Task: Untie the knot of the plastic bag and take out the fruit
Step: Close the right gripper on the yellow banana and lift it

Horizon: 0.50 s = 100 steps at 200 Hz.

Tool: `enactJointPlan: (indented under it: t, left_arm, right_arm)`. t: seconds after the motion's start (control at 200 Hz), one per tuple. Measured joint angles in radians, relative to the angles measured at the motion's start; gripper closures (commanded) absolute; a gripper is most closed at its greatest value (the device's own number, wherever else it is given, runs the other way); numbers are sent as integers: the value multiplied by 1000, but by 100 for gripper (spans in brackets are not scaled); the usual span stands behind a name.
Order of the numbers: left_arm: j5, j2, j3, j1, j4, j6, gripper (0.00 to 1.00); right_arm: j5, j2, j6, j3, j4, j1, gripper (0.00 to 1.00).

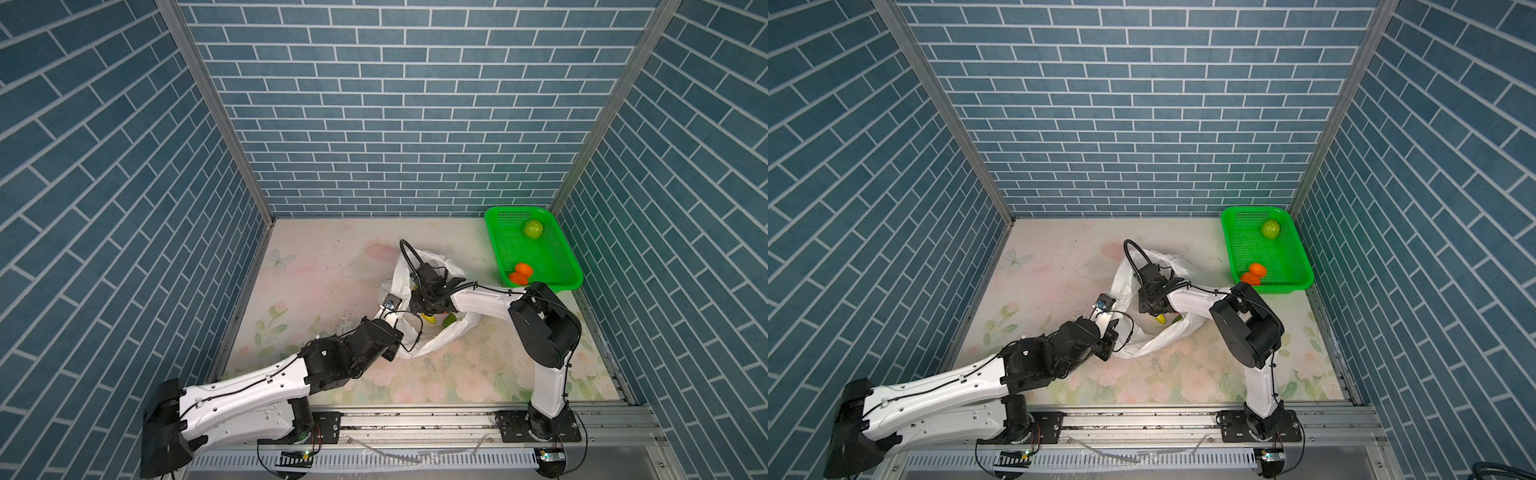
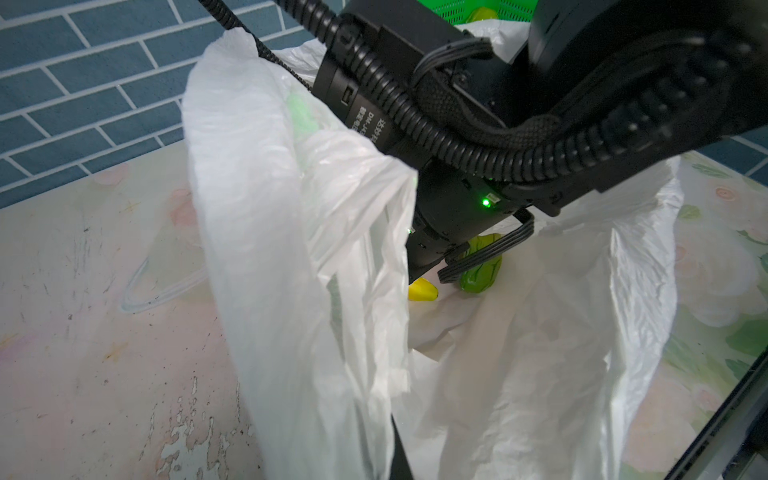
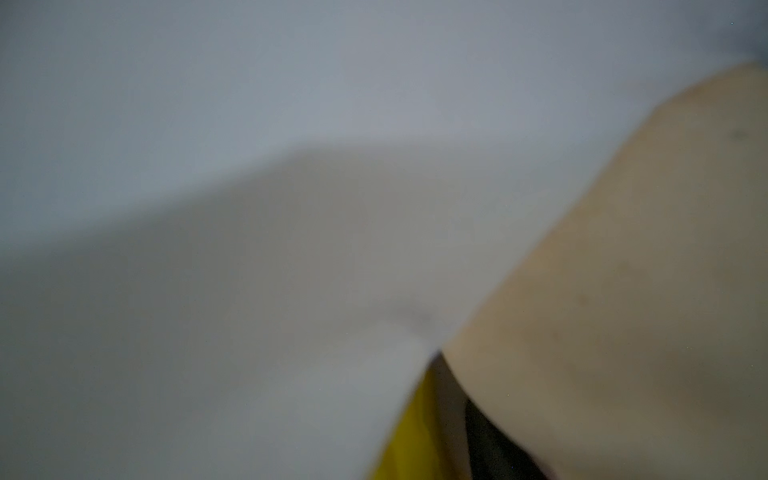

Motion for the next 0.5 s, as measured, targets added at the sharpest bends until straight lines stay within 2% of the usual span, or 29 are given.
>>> enactJointPlan:
  t: [0.22, 0.5]
  left_arm:
    - [0, 3, 0, 0, 0, -1, 100]
    - [-2, 4, 0, 0, 1, -2, 100]
  right_arm:
    - [-6, 0, -6, 0, 3, 0, 72]
    - [-48, -35, -5, 0, -20, 0, 76]
